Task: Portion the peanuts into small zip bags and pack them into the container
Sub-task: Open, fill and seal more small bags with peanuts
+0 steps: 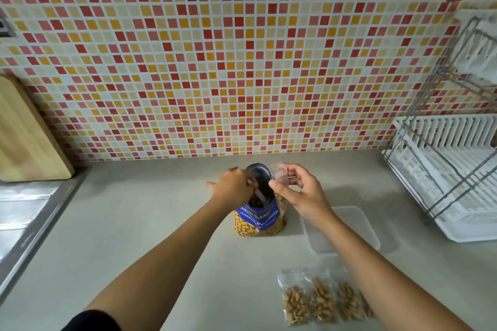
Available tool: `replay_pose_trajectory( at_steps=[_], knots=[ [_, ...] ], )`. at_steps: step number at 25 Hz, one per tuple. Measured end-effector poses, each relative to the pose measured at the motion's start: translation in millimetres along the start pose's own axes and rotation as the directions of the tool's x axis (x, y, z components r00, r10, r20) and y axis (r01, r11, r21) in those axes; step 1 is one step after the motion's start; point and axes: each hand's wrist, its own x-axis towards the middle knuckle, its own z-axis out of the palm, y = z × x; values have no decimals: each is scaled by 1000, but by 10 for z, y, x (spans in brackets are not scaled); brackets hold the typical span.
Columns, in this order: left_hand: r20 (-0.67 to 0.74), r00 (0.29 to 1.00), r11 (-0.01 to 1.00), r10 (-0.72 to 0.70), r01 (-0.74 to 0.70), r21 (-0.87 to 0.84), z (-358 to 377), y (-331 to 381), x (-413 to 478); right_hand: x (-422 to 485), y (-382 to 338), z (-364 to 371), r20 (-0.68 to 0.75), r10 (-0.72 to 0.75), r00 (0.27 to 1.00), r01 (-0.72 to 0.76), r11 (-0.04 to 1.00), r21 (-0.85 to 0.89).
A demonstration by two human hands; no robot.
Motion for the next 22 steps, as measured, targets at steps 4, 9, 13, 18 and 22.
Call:
replay_pose_trajectory(
  at_steps=[4,9,13,18,22],
  knots=[
    [-11,1000,946,12,-15,-324,-64,-14,-33,-22,-22,-8,17,0,1000,0,1000,-5],
    [29,997,780,-65,69,-622,-240,-188,-74,-40,-41,-27,26,23,999,-23,1000,-4],
    [49,996,684,-79,90,-724,-317,-248,-150,-29,-27,-54,33,47,998,-48,999,17],
    [56,990,626,-130,125,-770,-358,-269,-177,6,-42,-188,-26,59,998,-58,997,44],
    [73,981,541,-182,162,-825,-401,-319,-174,-4,-65,-259,-55,43,998,-46,998,-40]
  ],
)
